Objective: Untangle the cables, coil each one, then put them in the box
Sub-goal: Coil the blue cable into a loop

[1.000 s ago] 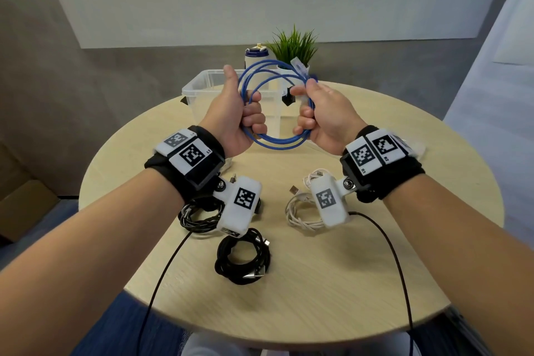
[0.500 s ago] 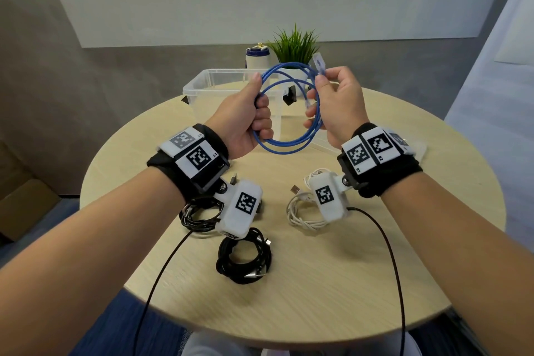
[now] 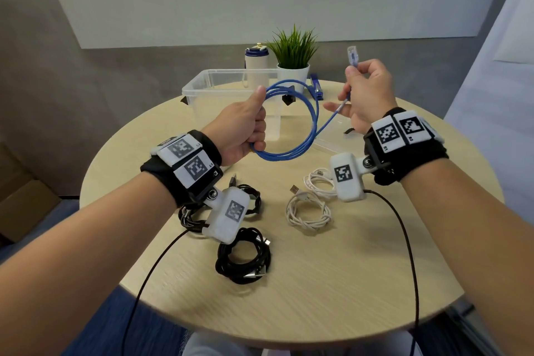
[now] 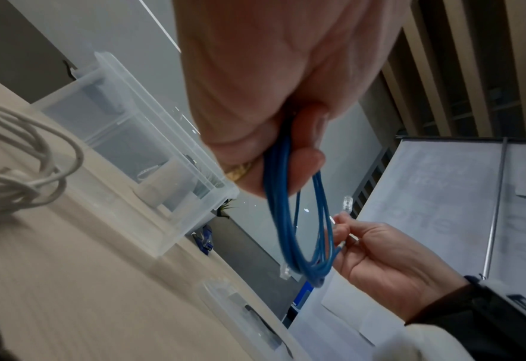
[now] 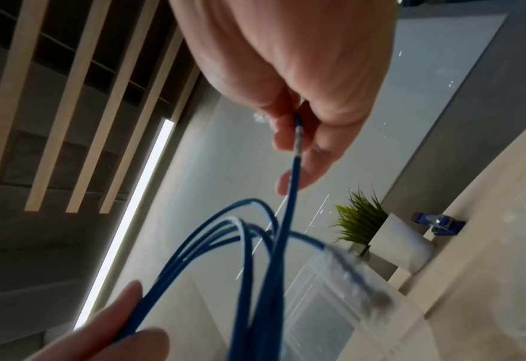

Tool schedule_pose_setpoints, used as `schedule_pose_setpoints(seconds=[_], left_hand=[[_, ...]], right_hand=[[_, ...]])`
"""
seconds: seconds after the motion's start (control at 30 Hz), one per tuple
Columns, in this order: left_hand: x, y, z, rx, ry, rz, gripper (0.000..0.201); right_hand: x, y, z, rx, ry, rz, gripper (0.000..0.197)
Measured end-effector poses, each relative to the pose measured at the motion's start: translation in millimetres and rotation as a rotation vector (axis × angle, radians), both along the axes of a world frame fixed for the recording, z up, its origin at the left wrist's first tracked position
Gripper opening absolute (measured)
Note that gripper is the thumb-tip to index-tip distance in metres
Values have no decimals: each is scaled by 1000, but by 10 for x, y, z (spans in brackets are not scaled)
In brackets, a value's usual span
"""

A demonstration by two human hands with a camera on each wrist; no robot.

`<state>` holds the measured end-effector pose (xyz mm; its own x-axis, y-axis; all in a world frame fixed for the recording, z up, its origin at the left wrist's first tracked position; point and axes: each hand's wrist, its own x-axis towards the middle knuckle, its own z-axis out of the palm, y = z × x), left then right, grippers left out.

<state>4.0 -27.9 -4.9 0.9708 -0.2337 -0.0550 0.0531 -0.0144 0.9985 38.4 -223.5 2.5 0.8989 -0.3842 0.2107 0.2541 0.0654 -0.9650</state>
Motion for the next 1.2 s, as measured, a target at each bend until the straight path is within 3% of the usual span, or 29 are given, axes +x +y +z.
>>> schedule_pose_setpoints(seconds=[0.13,0.4,0.6,0.77,1.2], left_hand=[[-9,-47,-26,-33,0,-15,46],[53,-33,5,-206,25,88,52],[45,-49,-10,-155,66,29,51],[15,-48,-13,-99,44,-2,49],[-40,-34,-75,-35,20,-53,48]], right_hand=[[-31,96,-90,-108,-13,157,7],[-102,261,-180,-125,105,371,27],[-133,309,-251,-339,-25,146,14],[-115,267,-250,-573,-95,78,15],[22,-22,-63,-502,-86,-82,17]])
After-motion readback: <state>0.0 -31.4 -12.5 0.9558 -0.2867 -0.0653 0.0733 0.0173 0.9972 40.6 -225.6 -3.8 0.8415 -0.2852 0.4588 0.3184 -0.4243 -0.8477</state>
